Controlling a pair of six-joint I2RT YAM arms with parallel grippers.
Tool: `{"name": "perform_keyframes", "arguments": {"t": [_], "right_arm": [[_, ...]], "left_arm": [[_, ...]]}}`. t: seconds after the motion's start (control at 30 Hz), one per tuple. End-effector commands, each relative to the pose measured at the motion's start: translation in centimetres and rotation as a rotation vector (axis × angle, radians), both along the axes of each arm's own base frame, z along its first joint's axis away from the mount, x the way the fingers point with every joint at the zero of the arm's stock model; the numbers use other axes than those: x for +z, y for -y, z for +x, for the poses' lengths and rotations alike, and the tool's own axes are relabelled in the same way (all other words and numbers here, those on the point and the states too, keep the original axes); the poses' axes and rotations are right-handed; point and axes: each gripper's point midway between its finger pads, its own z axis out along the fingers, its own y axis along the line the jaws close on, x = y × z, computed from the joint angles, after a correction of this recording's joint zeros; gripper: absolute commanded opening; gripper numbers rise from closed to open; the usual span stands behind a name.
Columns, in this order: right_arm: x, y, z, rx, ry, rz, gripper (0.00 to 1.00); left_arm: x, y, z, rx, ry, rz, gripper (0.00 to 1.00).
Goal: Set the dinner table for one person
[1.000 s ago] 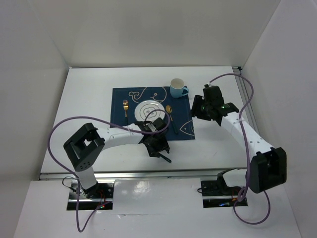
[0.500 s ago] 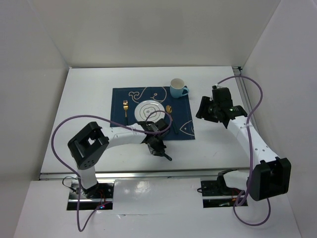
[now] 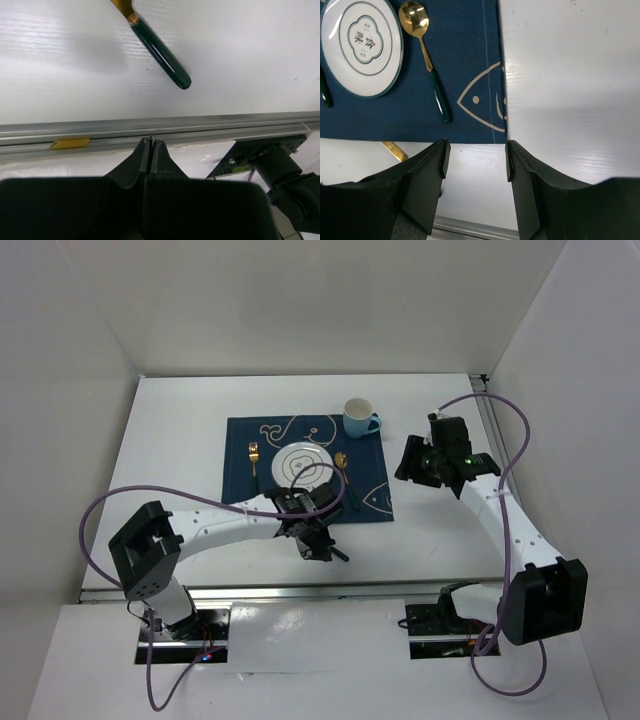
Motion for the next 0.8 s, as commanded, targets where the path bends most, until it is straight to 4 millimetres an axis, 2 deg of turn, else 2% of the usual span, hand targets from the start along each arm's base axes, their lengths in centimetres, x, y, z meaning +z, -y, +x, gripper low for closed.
{"name": "perform_keyframes", "arguments": {"t": [0.0,0.07,0.1,0.13,0.2,0.23,0.27,0.37,0.4,0.43,0.47,0.53,0.57,0.63,0.67,0.73,0.77], "right_arm": [[1.4,-0.8,0.1,0.069,0.039,0.029,0.6],[1.3,-3.5,-0.3,0.204,0.023,0.097,0.61],[1.0,-4.4,-0.6,0.244,0.009,0.102,0.61],[-0.1,-6.2,-1.5,0.313,-0.033,0.091,0.61],[-1.2,-8.1,-2.6,0.372,-0.068,0.062,0.61],[-1.9,-10.3,-4.0,0.452,-0.093,0.054,0.61],[-2.6,-11.2,-5.1,0.492,-0.106,0.05,0.63],[-4.3,-15.2,-8.3,0.669,-0.127,0.021,0.69],[-5.2,-15.9,-9.3,0.705,-0.145,0.013,0.7],[-5.6,-16.4,-9.4,0.716,-0.133,-0.024,0.7],[-6.8,-17.4,-10.8,0.763,-0.157,-0.062,0.71],[-7.7,-18.3,-11.0,0.792,-0.154,-0.109,0.71],[-8.7,-18.8,-11.5,0.818,-0.175,-0.141,0.7],[-9.6,-19.4,-11.6,0.843,-0.181,-0.162,0.68],[-10.1,-19.8,-12.0,0.857,-0.187,-0.167,0.68],[-11.5,-20.0,-12.3,0.869,-0.22,-0.185,0.65],[-12.0,-20.2,-12.3,0.87,-0.218,-0.2,0.65]], "left_arm": [[1.2,0.1,0.6,0.014,0.022,0.027,0.0],[2.1,-0.3,1.0,0.024,0.045,0.044,0.06],[3.2,-0.7,1.8,0.031,0.095,0.058,0.13],[4.3,-2.3,2.4,0.047,0.119,0.085,0.31],[6.0,-4.8,4.1,0.104,0.19,0.136,0.56],[6.4,-7.3,5.1,0.14,0.195,0.181,0.62],[8.2,-8.8,5.8,0.17,0.236,0.161,0.73],[9.9,-14.1,8.5,0.252,0.298,0.184,0.77],[10.7,-15.3,9.3,0.275,0.324,0.176,0.78],[11.8,-16.7,9.6,0.27,0.362,0.176,0.78],[12.2,-18.8,10.6,0.323,0.374,0.191,0.78],[13.4,-20.8,11.2,0.33,0.399,0.2,0.78],[13.6,-22.8,11.9,0.379,0.404,0.218,0.78],[14.4,-24.3,12.1,0.388,0.415,0.216,0.78],[14.7,-25.7,12.4,0.428,0.416,0.218,0.78],[15.3,-26.5,12.5,0.441,0.42,0.194,0.78],[15.5,-27.6,12.5,0.458,0.426,0.197,0.78]]}}
